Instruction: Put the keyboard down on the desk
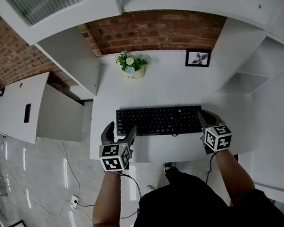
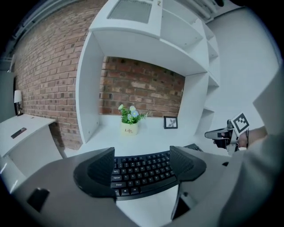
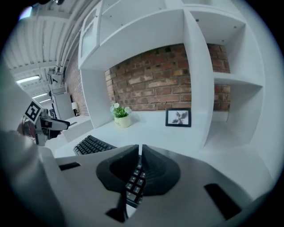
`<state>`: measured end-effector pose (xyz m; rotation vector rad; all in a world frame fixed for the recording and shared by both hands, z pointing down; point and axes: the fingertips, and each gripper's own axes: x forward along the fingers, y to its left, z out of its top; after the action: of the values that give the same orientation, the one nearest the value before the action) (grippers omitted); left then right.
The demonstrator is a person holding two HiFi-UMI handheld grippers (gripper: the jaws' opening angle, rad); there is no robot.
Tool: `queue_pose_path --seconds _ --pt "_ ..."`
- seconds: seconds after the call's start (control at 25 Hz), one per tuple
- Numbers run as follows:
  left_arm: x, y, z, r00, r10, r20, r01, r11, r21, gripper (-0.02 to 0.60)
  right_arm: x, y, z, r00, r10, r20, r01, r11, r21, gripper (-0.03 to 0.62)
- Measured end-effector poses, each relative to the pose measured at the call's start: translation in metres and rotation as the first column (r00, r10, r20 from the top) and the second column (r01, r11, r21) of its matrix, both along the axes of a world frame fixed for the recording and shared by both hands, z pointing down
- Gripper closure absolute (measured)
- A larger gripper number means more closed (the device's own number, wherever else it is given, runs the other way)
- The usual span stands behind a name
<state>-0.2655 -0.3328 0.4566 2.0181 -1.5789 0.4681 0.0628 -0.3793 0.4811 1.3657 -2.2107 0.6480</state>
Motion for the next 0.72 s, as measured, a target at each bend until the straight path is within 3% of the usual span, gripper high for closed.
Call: queue_pose_path --seconds 0.24,0.56,0.6,0.64,0.68,0.72 --pt "-0.002 0.045 -0.024 0.997 0.071 0.016 -0.072 0.995 0.074 0.178 -0.032 0.033 -0.035 1.000 -0.010 0.024 0.008 0.995 0.100 0.575" --pt "-0.006 0.126 -0.068 0.990 0.135 -0.047 -0.130 0.988 0.088 0.189 -0.068 0.115 -0.092 0.997 -0.027 0.067 0.016 0.985 0.174 0.576" --pt "-0.009 0.137 -0.073 0.990 0.135 -0.044 -0.131 0.987 0.092 0.204 -0.071 0.126 -0.098 0.997 -0.023 0.071 0.010 0.984 0.180 0.576" --pt "-0.012 0.147 -0.077 0.991 0.130 -0.036 -0.127 0.987 0.096 0.261 -0.073 0.138 -0.103 0.997 -0.018 0.077 0.003 0.983 0.185 0.576" --pt "-0.016 0.157 -0.081 0.992 0.125 -0.027 -0.122 0.987 0.101 0.368 -0.075 0.149 -0.108 0.996 -0.011 0.084 -0.006 0.982 0.189 0.576" --pt "-0.019 0.166 -0.085 0.992 0.123 -0.021 -0.120 0.987 0.108 0.412 -0.076 0.160 -0.113 0.996 -0.003 0.090 -0.015 0.981 0.193 0.576"
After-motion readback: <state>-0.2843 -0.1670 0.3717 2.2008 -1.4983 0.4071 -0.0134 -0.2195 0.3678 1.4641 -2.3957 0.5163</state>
